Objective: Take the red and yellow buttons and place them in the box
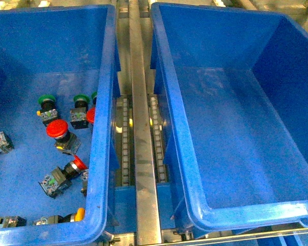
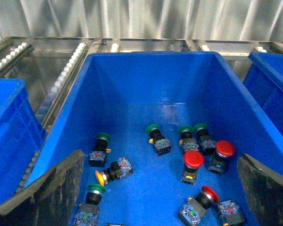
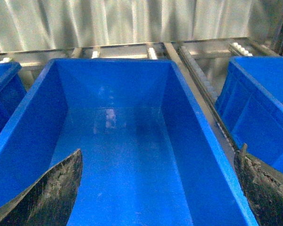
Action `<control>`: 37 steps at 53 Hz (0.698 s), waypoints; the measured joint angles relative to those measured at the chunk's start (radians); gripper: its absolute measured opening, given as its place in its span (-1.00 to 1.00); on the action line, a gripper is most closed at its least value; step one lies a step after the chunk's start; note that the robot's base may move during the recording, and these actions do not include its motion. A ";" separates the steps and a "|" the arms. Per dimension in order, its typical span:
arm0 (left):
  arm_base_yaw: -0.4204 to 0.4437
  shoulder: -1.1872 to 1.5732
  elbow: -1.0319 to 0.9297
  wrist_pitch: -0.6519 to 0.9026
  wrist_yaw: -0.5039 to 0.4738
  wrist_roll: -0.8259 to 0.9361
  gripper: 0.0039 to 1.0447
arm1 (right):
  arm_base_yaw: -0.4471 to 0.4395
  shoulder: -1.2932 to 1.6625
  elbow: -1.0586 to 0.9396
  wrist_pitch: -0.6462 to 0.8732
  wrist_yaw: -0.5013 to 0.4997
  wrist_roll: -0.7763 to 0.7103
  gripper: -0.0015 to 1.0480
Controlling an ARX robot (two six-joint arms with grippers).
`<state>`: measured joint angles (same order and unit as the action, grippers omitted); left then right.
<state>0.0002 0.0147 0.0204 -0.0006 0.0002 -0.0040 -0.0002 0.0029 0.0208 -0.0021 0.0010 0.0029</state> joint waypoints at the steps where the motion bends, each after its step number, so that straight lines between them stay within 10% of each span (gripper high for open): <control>1: 0.000 0.000 0.000 0.000 0.000 0.000 0.85 | 0.000 0.000 0.000 0.000 0.000 0.000 0.86; 37: 0.000 0.000 0.000 0.000 0.001 0.000 0.85 | 0.000 0.000 0.000 0.000 0.002 0.000 0.86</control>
<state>0.0002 0.0147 0.0204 -0.0006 0.0010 -0.0040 -0.0002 0.0029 0.0208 -0.0021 0.0032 0.0029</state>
